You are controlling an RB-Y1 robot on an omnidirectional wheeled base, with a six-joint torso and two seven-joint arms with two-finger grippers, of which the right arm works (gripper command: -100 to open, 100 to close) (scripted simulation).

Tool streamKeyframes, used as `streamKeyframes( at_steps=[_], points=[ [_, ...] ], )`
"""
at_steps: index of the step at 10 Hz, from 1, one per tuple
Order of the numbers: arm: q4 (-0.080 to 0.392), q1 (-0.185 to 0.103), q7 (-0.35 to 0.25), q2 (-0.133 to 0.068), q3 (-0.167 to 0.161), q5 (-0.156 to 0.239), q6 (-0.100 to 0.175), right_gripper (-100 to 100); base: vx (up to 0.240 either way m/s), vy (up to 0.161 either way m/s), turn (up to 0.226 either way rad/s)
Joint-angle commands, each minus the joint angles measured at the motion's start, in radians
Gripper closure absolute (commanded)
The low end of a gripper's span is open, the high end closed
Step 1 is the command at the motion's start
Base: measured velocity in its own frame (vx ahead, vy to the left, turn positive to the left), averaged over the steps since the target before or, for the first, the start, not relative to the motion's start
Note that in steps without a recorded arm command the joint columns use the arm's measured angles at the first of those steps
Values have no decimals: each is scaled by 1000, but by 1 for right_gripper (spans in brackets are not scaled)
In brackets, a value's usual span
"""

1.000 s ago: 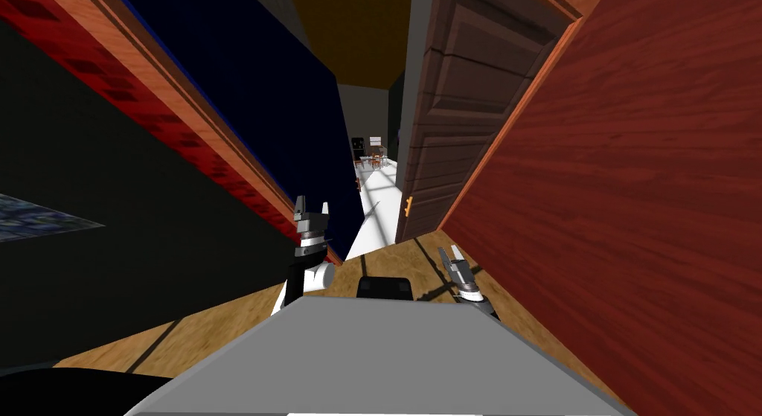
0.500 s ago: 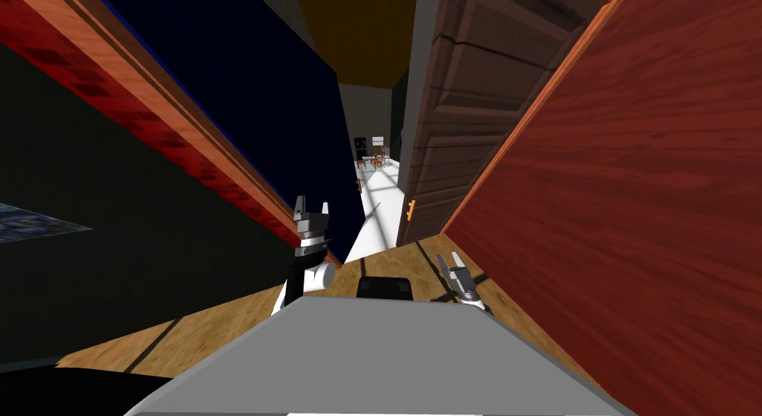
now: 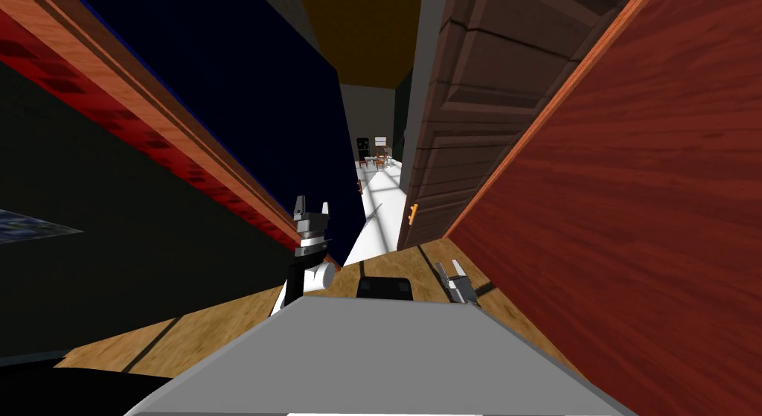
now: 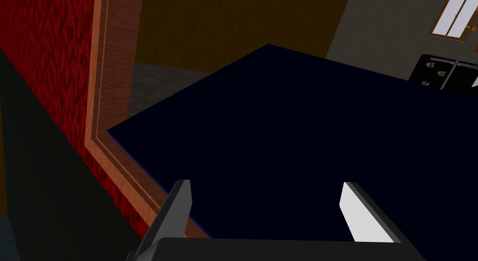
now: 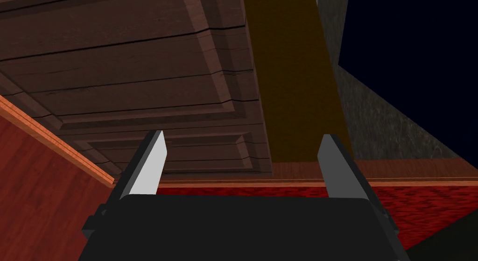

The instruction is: Push the door open

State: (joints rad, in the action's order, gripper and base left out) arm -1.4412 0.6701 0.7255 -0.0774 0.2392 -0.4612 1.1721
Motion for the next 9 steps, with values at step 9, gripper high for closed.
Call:
streamKeyframes(
  at_steps=[9],
  points=[
    [186, 40, 179, 30, 36, -74, 134, -100, 119, -33, 57]
  ],
)
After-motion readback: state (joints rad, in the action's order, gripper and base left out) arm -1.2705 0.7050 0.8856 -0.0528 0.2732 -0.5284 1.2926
